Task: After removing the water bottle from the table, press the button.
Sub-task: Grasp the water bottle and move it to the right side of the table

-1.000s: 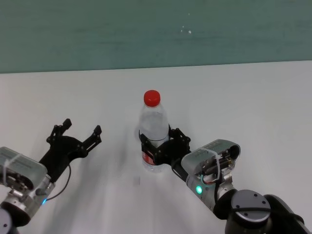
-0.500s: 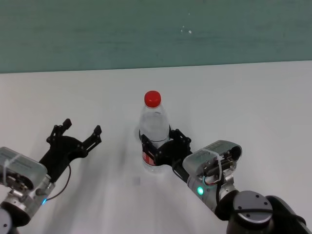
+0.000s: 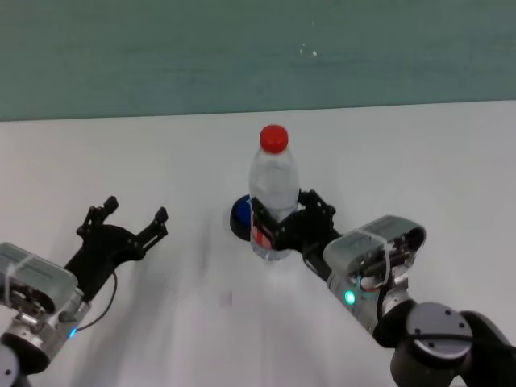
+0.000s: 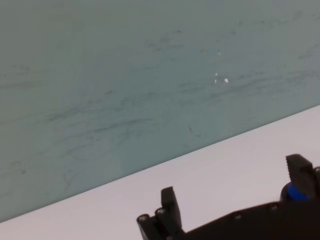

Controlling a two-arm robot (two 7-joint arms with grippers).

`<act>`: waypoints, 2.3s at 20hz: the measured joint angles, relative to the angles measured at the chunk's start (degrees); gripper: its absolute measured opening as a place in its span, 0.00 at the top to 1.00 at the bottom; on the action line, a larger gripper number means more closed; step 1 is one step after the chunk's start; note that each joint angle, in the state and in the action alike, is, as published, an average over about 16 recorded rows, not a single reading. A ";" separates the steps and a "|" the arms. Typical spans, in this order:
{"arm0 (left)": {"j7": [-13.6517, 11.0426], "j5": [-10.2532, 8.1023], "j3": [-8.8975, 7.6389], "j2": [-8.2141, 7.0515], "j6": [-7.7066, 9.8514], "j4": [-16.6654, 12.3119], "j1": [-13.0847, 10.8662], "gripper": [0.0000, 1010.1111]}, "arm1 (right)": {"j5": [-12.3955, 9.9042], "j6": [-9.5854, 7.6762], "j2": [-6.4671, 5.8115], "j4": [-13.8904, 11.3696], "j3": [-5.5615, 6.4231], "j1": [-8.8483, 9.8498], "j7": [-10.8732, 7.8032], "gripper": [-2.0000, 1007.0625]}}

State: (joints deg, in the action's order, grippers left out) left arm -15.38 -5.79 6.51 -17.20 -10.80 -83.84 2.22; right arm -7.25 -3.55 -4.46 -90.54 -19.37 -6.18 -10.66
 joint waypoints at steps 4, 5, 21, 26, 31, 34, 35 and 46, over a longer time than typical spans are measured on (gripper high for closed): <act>0.00 0.00 0.00 0.00 0.00 0.00 0.00 0.01 | -0.06 0.69 -0.47 -1.31 1.24 0.04 0.45 0.31; 0.00 0.00 0.00 0.00 0.00 0.00 0.00 0.01 | -0.07 0.84 -0.59 -1.64 1.58 0.08 0.59 0.31; 0.00 0.00 0.00 0.00 0.00 0.00 0.00 0.01 | 0.49 1.97 -2.76 -5.85 8.71 2.56 3.26 0.31; 0.00 0.00 0.00 0.00 0.00 0.00 0.00 0.01 | 0.84 2.14 -2.92 -6.36 11.35 3.94 4.31 0.31; 0.00 0.00 0.00 0.00 0.00 0.00 0.00 0.01 | 1.09 2.30 -2.58 -6.30 13.46 5.28 5.16 0.31; 0.00 0.00 0.00 0.00 0.00 0.00 0.00 0.01 | 1.18 2.41 -2.24 -6.03 14.32 5.87 5.46 0.31; 0.00 0.00 0.00 0.00 0.00 0.00 0.00 0.01 | 1.21 2.44 -2.12 -5.93 14.54 6.04 5.52 0.31; 0.00 0.00 0.00 0.00 0.00 0.00 0.00 0.01 | 1.68 2.68 -0.84 -4.67 15.94 7.41 5.82 0.31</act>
State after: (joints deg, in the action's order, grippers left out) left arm -15.38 -5.79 6.51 -17.20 -10.80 -83.84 2.22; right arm -5.57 -0.87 -5.30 -95.21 -3.42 1.22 -4.84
